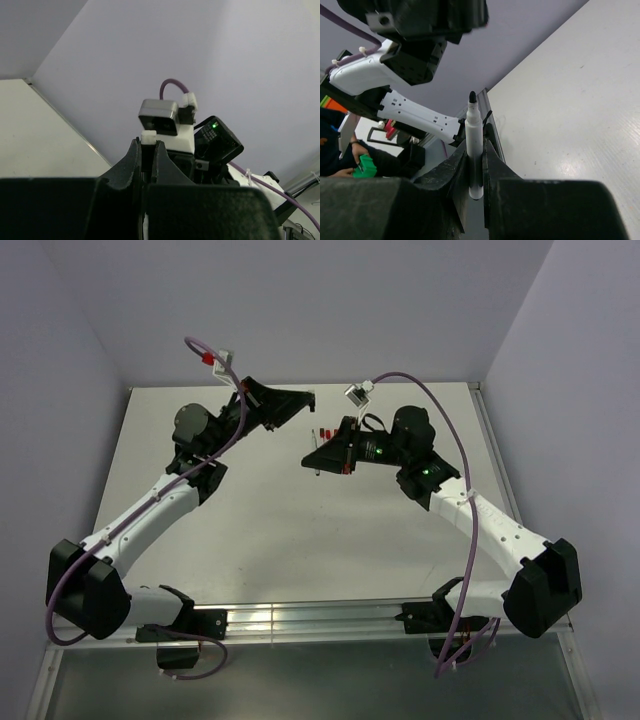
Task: Insert the pens into the pen caps
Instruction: Insert the pen cap onto the pen.
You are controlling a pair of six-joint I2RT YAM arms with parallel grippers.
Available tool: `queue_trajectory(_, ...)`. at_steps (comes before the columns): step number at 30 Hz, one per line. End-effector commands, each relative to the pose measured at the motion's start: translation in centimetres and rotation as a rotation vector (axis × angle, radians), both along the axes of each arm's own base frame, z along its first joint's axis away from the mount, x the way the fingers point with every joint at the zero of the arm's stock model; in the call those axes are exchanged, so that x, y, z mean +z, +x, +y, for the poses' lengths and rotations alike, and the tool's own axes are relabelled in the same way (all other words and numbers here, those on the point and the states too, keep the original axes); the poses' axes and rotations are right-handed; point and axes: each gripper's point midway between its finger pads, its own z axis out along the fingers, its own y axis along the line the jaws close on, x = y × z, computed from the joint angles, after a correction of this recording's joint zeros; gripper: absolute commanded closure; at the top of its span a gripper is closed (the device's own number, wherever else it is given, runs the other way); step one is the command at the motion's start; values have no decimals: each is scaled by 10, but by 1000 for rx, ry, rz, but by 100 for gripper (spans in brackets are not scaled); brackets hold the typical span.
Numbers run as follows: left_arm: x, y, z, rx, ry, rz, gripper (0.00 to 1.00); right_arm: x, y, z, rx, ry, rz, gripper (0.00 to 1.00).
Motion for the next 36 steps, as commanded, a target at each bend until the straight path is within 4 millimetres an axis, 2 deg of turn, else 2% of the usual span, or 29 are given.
queue_trajectory(1, 8, -20, 2, -49, -18, -68, 100, 36, 5, -6, -44, 45, -109, 100)
queue_trajectory(6, 4, -25, 1, -72, 7, -68, 100, 36, 7, -4, -45, 51, -92, 100)
queue_trajectory(13, 14, -33, 7, -60, -2, -95, 100, 25, 15, 0, -52, 44, -58, 100)
queue_trajectory(21, 7, -27, 5, -45, 11, -78, 100, 33, 13, -2, -60, 57, -85, 100)
queue_trajectory(36, -6, -16, -4, -71, 21, -37, 100, 37, 9, -2, -54, 66, -89, 100)
